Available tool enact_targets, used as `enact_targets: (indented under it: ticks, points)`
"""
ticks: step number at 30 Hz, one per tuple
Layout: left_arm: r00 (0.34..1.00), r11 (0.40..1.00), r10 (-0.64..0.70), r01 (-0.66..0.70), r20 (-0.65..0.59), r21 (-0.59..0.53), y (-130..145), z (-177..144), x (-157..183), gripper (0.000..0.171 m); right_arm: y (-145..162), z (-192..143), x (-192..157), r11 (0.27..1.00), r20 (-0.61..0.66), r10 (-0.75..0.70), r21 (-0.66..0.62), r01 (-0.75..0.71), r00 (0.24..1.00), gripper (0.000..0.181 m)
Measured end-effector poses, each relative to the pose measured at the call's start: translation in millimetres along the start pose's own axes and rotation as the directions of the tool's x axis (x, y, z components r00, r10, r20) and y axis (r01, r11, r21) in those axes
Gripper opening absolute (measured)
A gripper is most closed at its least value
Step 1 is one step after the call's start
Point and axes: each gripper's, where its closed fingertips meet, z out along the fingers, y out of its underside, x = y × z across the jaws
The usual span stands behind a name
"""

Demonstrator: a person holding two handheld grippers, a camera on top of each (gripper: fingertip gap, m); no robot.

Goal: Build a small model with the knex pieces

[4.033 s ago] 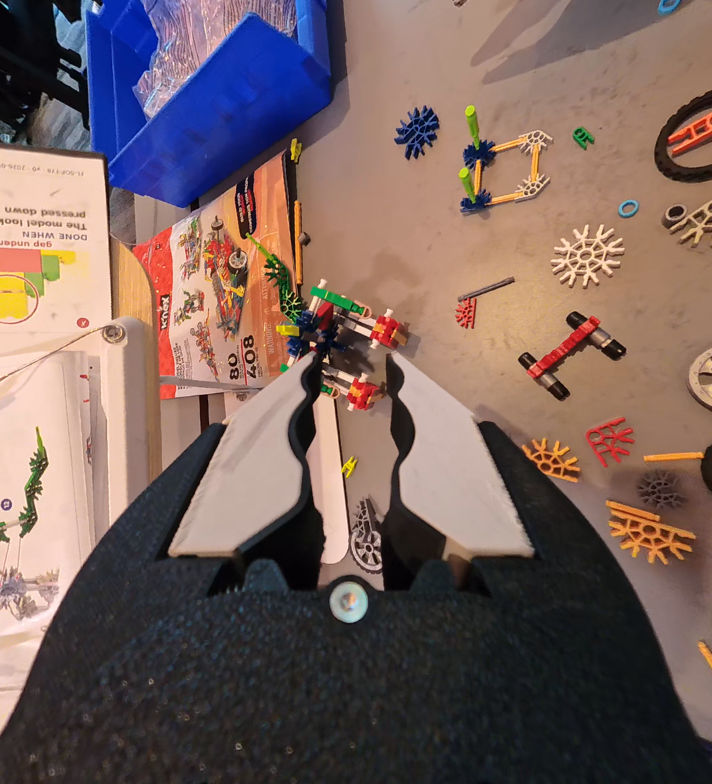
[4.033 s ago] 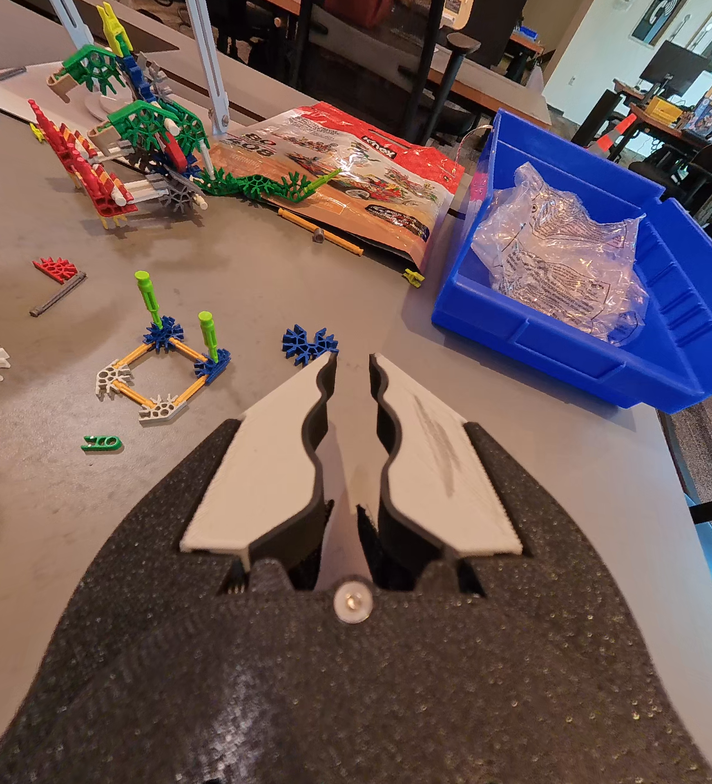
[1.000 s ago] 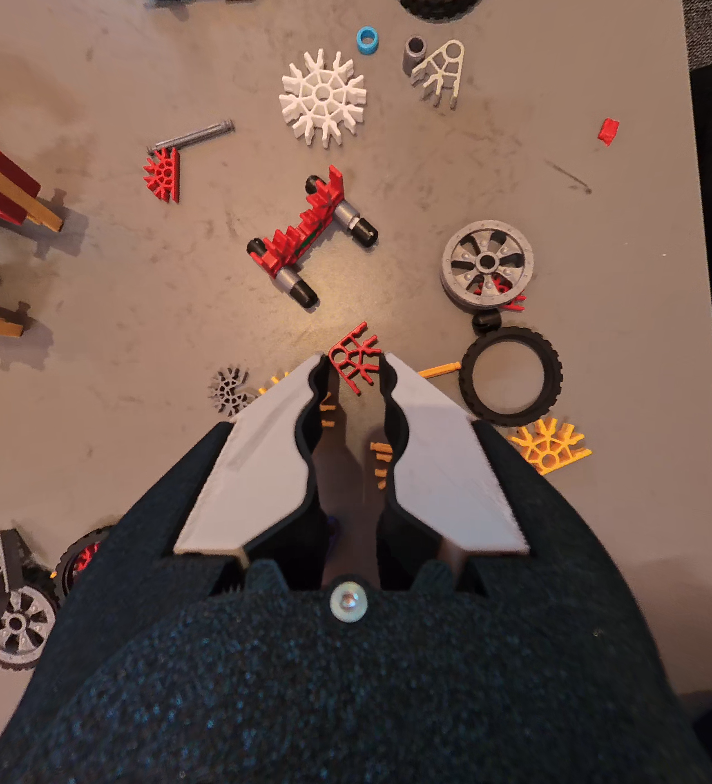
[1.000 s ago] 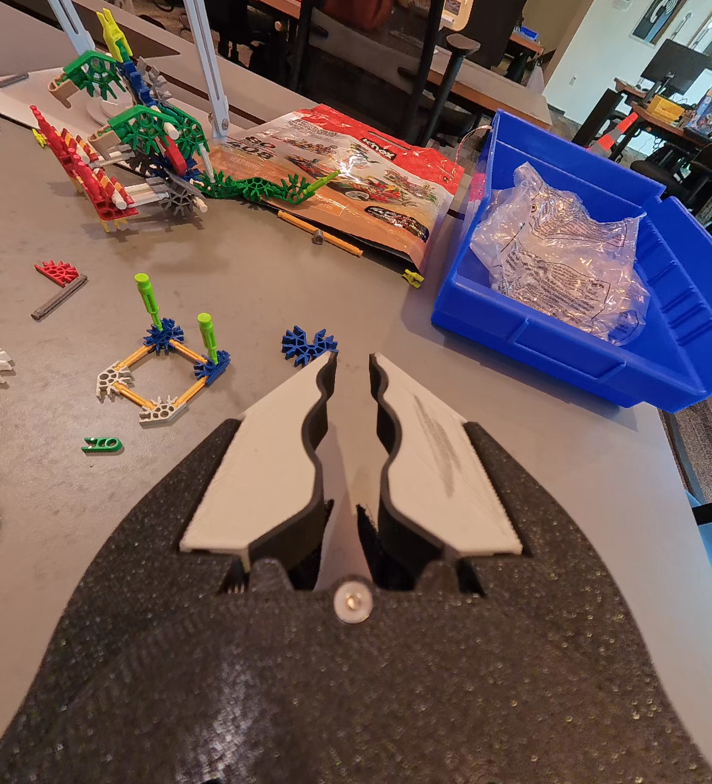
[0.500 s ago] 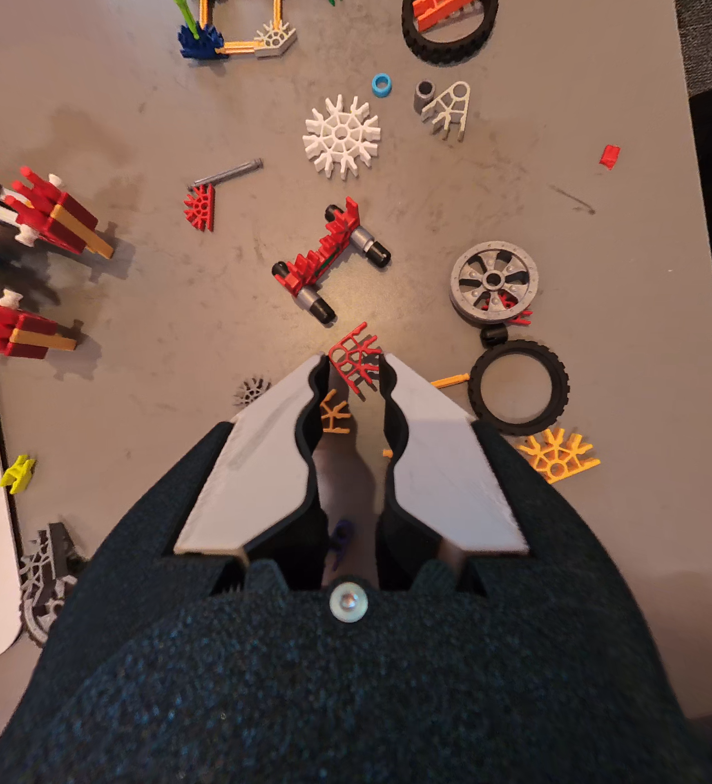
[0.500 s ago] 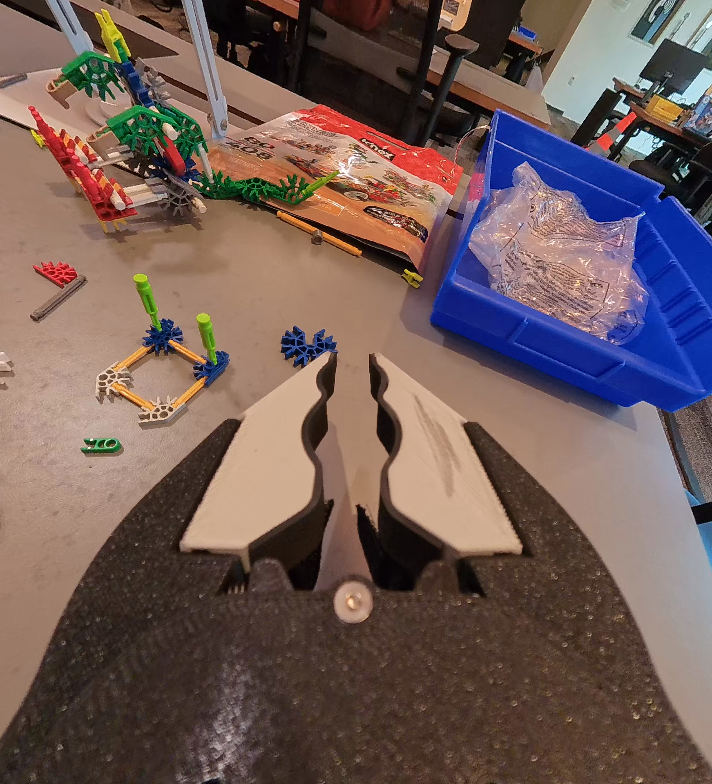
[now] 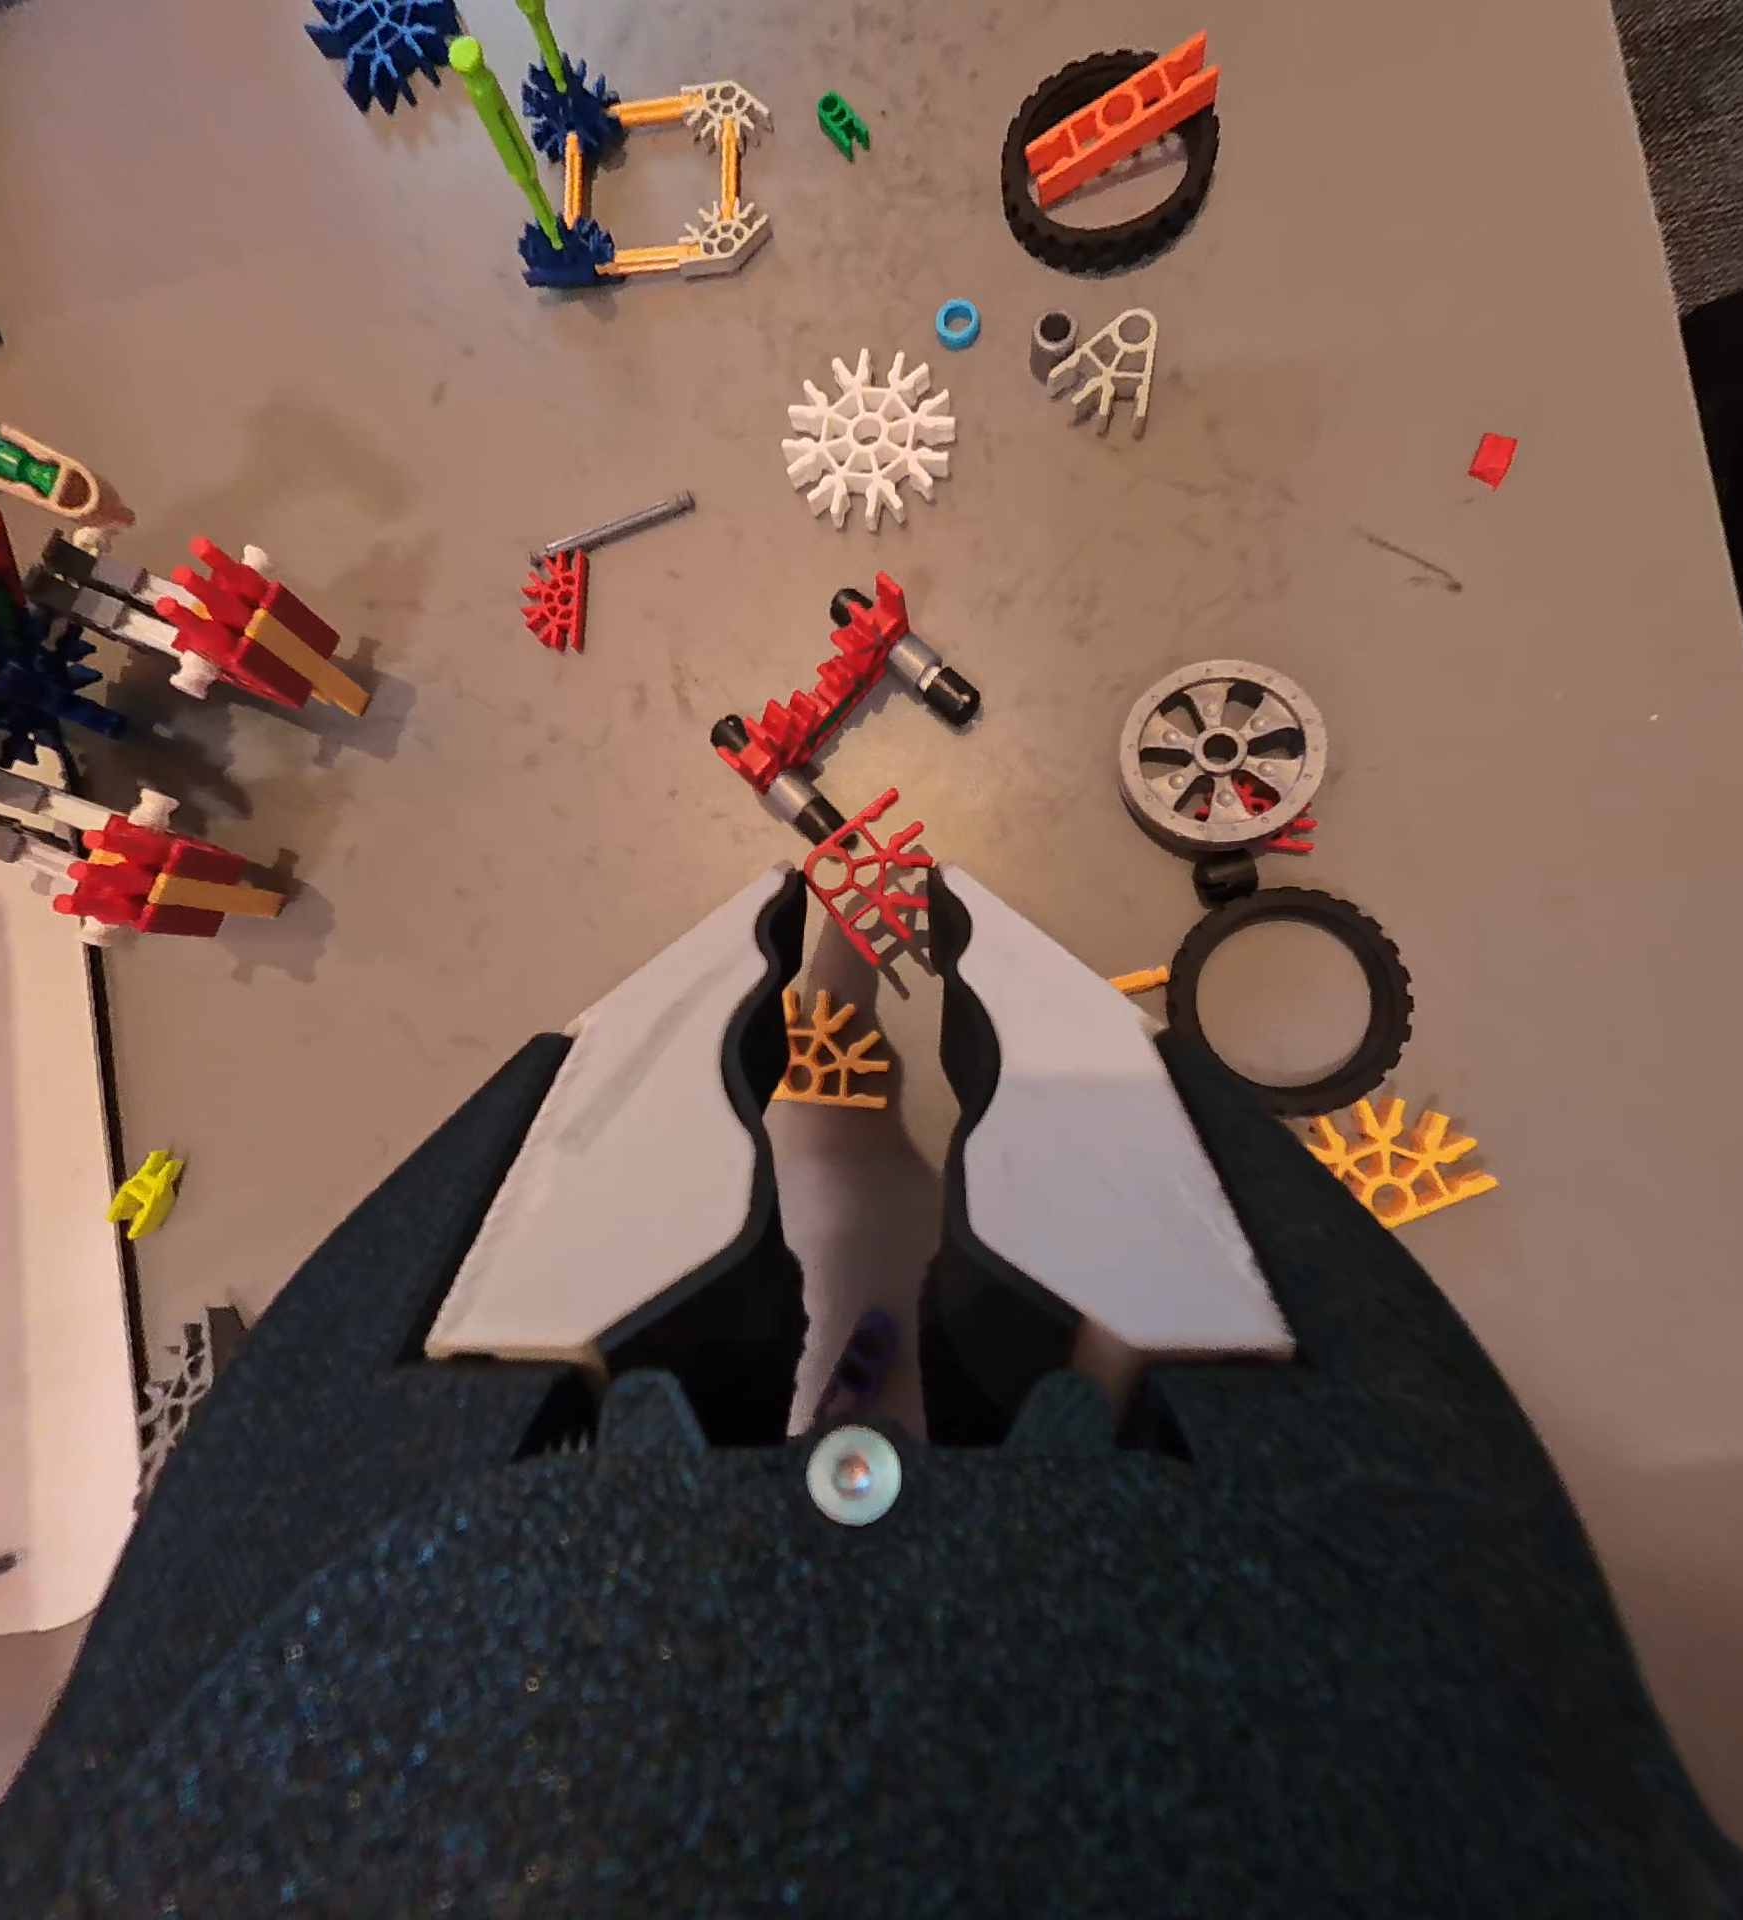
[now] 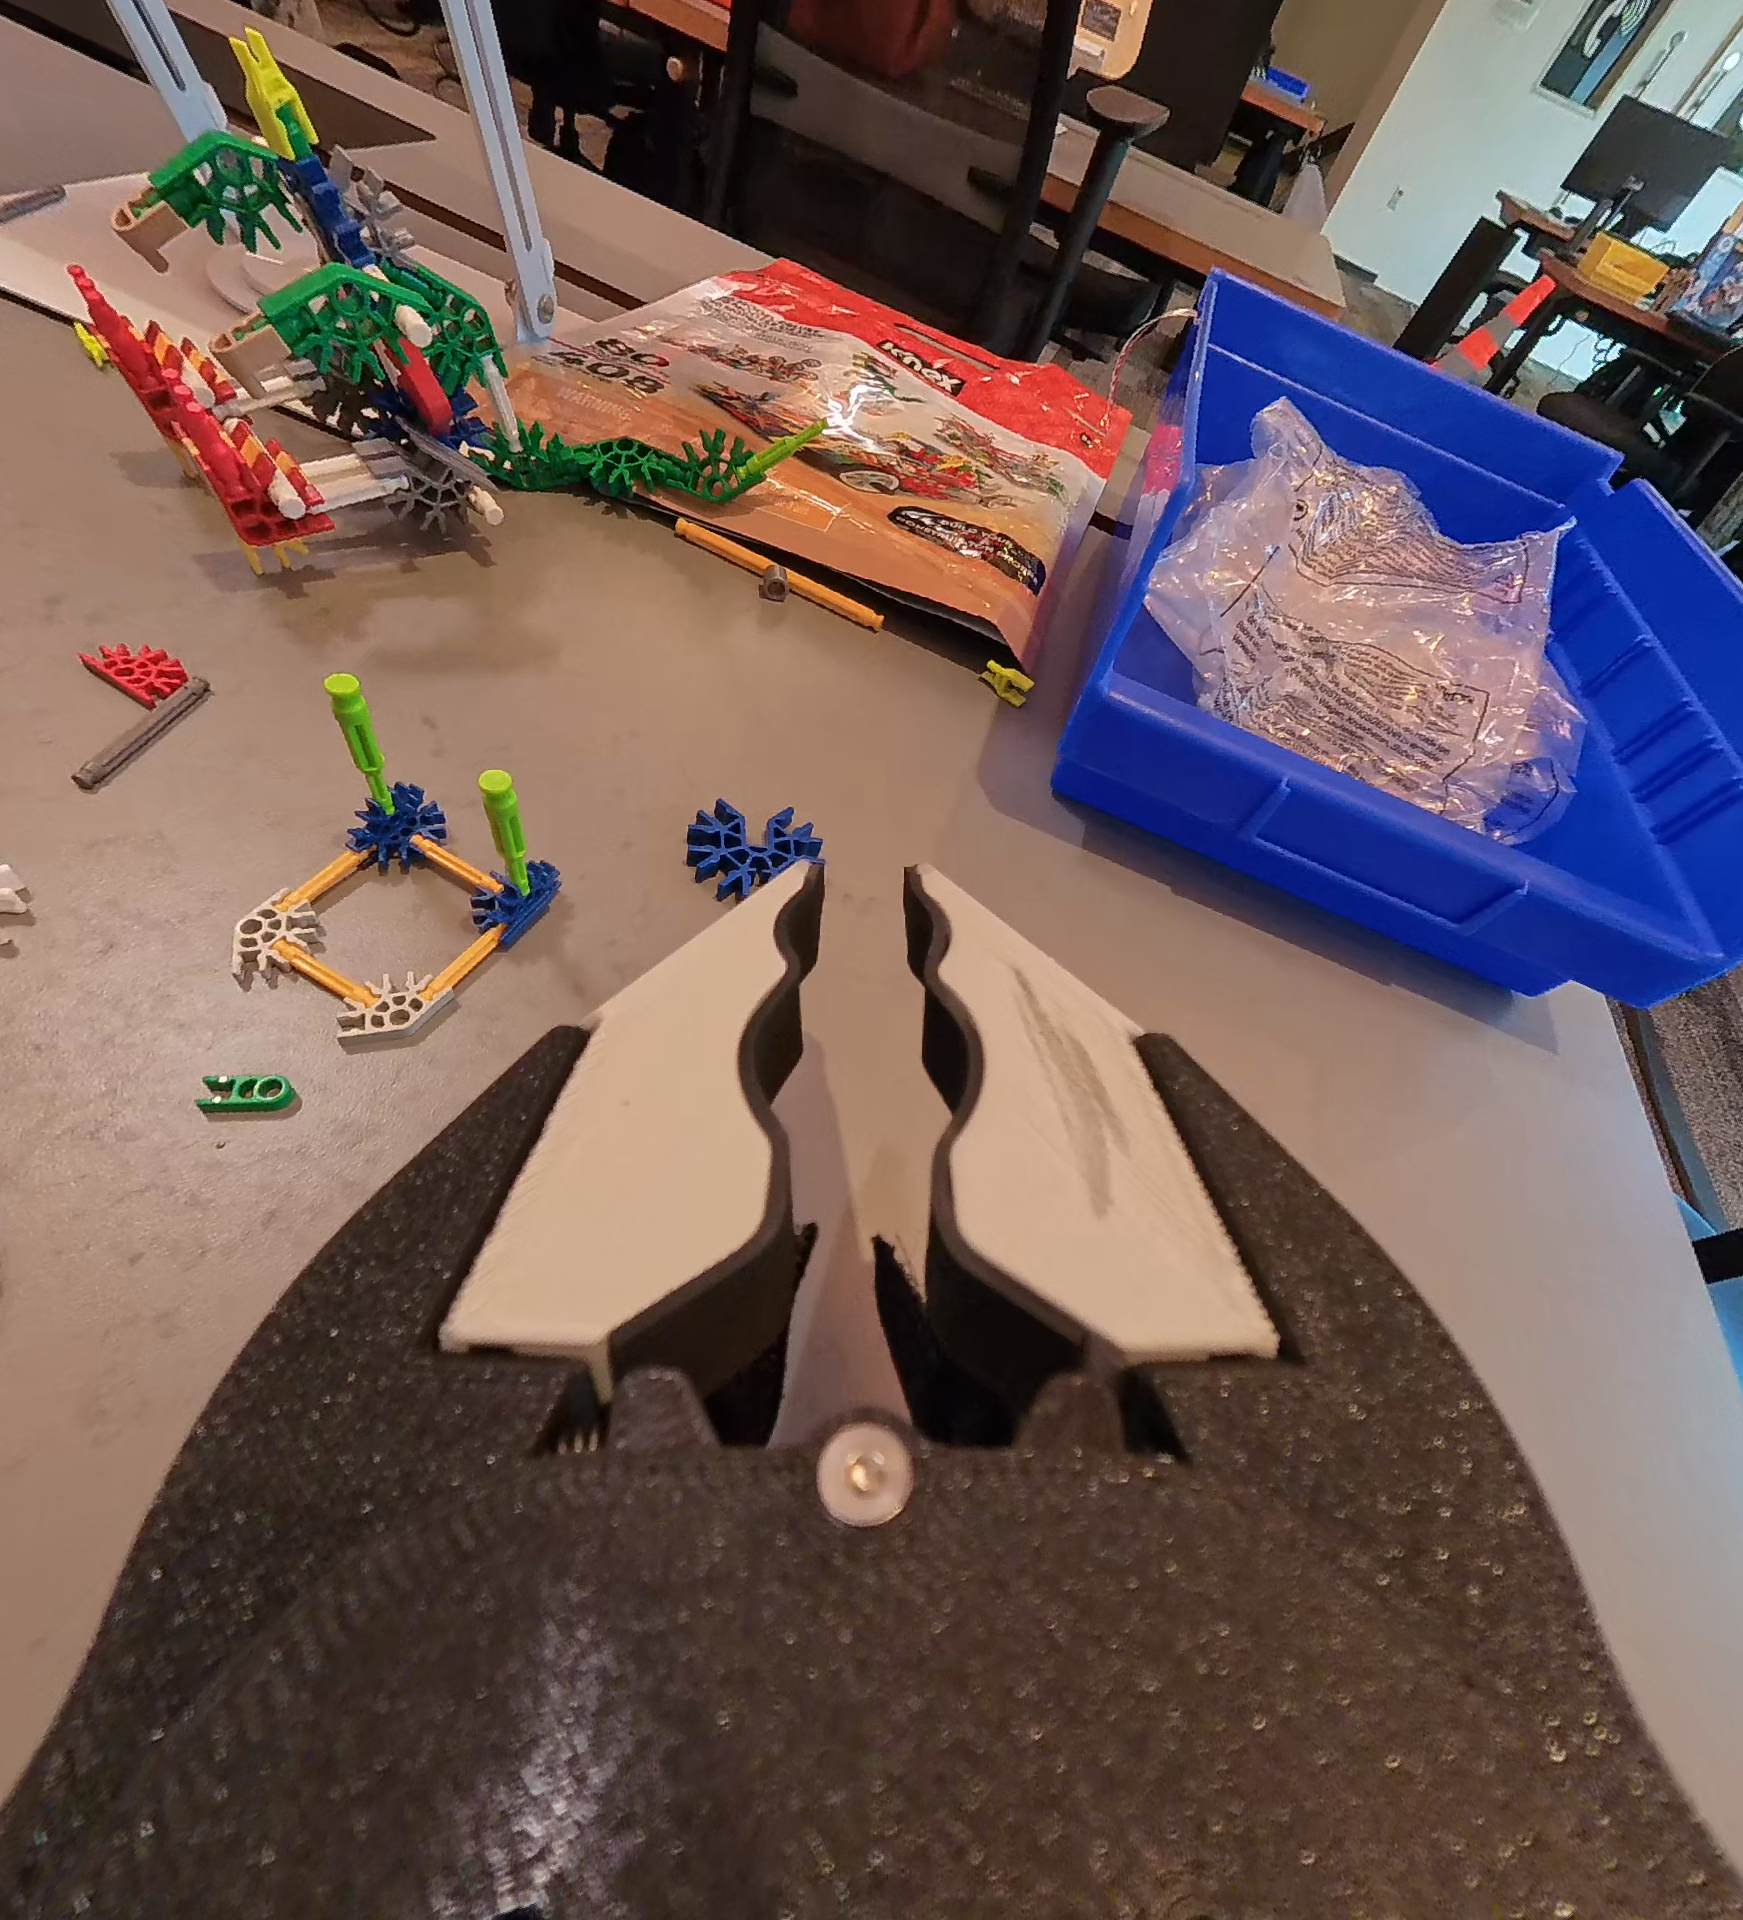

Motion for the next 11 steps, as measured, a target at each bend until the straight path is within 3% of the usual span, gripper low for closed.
enact_targets:
  ticks: [11]
  points:
    - [0.998,0.997,0.042,-0.045,0.042,0.059,-18.3,2.0,-2.7,0.021,-0.2,0.0,0.1,1.000,0.000,0.001,0.002,-0.001,1.000,0.015]
